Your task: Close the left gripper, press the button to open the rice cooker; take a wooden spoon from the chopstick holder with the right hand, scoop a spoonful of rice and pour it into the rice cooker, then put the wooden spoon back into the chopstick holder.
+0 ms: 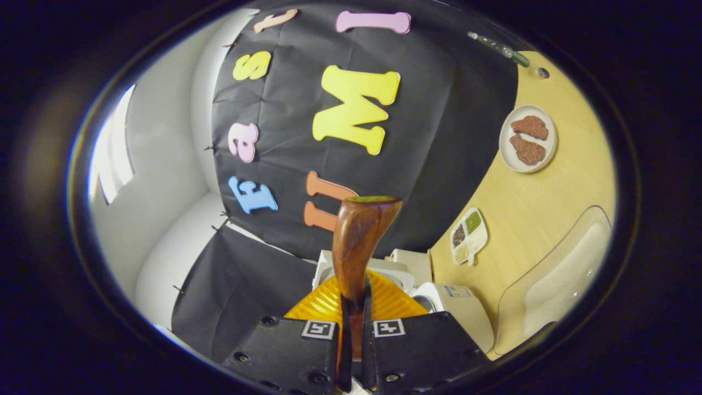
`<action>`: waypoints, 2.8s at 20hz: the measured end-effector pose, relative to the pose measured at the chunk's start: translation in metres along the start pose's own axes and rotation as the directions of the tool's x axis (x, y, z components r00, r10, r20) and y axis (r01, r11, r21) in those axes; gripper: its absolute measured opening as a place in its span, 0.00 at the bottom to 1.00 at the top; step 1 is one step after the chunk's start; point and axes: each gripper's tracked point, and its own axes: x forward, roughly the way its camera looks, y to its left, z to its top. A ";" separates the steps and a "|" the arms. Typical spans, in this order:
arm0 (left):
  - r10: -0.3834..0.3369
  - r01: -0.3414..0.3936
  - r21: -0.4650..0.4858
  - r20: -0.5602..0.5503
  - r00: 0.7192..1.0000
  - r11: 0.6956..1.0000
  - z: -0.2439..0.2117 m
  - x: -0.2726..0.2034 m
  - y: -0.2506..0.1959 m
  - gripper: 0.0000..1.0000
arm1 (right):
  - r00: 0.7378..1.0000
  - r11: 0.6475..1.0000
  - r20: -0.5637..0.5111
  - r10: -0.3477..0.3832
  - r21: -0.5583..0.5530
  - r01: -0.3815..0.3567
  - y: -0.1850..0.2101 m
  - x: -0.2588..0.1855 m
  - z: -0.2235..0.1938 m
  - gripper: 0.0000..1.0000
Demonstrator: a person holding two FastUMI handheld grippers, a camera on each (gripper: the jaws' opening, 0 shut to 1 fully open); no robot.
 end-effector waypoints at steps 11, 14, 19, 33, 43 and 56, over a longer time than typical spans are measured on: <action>0.032 -0.032 -0.017 -0.008 0.999 0.999 0.000 -0.014 0.024 0.94 | 0.991 0.924 -0.049 -0.122 -0.371 0.095 -0.007 0.102 -0.058 0.12; 0.043 -0.044 -0.029 -0.030 0.999 0.999 -0.010 -0.013 0.030 0.94 | 0.987 0.883 -0.040 -0.158 -0.453 0.123 -0.010 0.111 -0.067 0.12; 0.060 -0.061 -0.020 -0.035 0.998 0.998 -0.014 -0.015 0.039 0.94 | 0.979 0.724 -0.027 -0.201 -0.677 0.131 -0.013 0.120 -0.086 0.12; 0.062 -0.063 -0.023 -0.044 0.997 0.998 -0.018 -0.019 0.037 0.94 | 0.993 0.050 0.052 -0.102 -0.997 0.057 0.008 0.105 -0.142 0.12; 0.100 -0.101 -0.004 -0.071 0.992 0.995 -0.012 -0.007 0.008 0.95 | 0.998 0.089 0.063 -0.030 -0.994 0.066 0.026 0.034 -0.102 0.12; 0.014 -0.013 0.029 -0.034 0.999 0.999 0.014 0.048 -0.085 0.95 | 0.963 0.316 0.261 -0.069 -0.910 0.269 0.040 -0.137 0.062 0.13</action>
